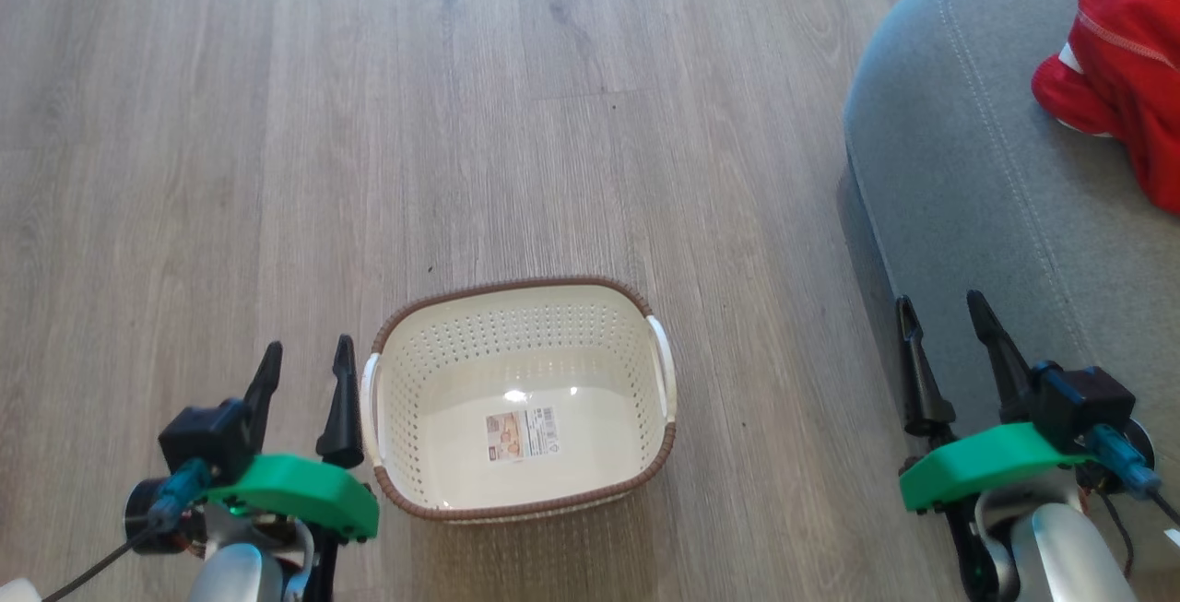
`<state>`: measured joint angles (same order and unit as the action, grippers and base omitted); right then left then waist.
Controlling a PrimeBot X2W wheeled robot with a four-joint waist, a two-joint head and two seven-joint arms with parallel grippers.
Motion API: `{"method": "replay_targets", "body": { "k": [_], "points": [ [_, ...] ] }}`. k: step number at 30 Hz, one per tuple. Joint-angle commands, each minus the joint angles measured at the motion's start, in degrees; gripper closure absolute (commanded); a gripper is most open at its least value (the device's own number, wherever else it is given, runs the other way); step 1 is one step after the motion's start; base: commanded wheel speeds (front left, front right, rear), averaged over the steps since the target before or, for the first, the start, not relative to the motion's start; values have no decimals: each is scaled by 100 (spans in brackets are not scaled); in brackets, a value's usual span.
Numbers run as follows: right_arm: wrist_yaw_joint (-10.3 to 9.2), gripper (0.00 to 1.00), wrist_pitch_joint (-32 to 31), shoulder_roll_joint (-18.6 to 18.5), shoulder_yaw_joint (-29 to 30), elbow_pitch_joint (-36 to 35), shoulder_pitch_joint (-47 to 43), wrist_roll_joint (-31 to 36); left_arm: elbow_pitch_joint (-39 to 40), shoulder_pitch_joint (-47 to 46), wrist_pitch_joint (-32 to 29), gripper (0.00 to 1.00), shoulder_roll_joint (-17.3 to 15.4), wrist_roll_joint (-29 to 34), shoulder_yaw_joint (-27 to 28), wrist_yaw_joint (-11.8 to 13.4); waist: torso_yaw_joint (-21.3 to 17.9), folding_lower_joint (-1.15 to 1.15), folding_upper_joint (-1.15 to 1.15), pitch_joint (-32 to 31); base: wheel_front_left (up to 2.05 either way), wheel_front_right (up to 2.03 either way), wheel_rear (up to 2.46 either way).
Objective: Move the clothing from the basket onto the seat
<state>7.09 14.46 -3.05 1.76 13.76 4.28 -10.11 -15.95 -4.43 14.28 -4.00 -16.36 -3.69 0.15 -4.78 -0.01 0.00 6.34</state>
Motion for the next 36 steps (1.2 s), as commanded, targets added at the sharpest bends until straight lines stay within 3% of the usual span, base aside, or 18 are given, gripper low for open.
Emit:
{"method": "replay_targets", "body": {
  "k": [1,16,17,36],
  "points": [
    [40,0,53,15,-99,-157,74,-3,166,-109,72,0,-2,76,264,-32,26,1,0,-12,0,0,0],
    [40,0,53,16,-168,-162,126,112,121,-22,72,0,106,273,445,-137,243,1,0,-155,0,0,0],
    [0,100,0,4,-29,8,-17,97,-39,116,0,100,119,231,226,-113,245,1,0,-154,0,0,0],
    [0,100,-254,-19,-18,171,-25,-1040,-174,95,-297,100,122,-806,325,-191,280,1,0,-220,0,0,0]
  ]
}}
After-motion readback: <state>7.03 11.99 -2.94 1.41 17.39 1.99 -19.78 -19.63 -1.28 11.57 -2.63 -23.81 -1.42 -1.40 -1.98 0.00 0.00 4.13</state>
